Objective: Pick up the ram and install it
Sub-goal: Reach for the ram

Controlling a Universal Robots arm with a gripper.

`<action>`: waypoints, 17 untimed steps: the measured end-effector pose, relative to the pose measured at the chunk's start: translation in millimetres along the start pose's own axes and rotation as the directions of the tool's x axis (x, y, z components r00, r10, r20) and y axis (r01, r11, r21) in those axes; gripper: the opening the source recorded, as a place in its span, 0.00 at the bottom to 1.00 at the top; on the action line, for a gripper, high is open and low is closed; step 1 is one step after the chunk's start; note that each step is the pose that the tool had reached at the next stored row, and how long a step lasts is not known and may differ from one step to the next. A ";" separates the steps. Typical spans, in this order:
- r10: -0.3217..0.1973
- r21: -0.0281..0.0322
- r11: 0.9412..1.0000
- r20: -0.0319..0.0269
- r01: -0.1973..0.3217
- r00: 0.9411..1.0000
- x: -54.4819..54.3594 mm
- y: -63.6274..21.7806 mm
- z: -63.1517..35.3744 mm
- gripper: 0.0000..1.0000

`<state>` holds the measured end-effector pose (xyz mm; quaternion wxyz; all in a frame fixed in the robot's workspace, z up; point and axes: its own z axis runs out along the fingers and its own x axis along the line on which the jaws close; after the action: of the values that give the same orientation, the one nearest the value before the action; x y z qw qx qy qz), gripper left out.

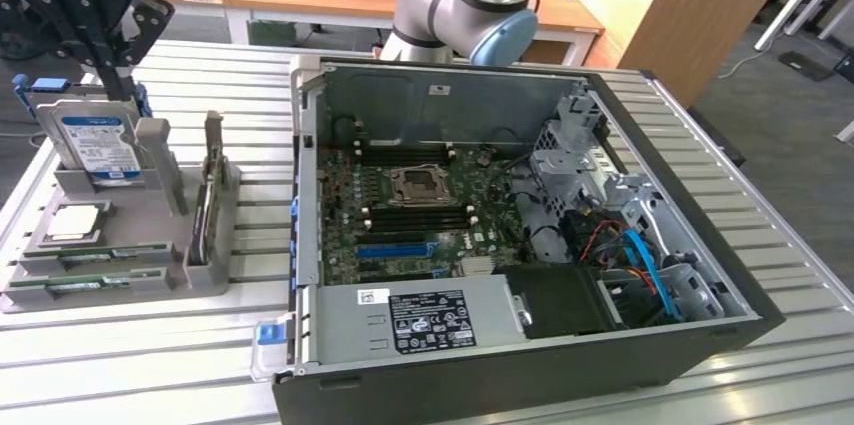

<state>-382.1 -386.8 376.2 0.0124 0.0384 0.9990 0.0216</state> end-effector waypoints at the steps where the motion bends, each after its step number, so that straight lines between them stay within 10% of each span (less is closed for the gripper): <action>1: 0.000 0.000 1.000 0.000 0.000 1.000 2.4 -0.1 0.2 0.11; 17: 0.001 0.000 1.000 0.000 -0.001 1.000 36.6 -2.3 2.1 0.11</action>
<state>-418.8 -386.1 373.1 0.0125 0.0388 0.9989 0.0216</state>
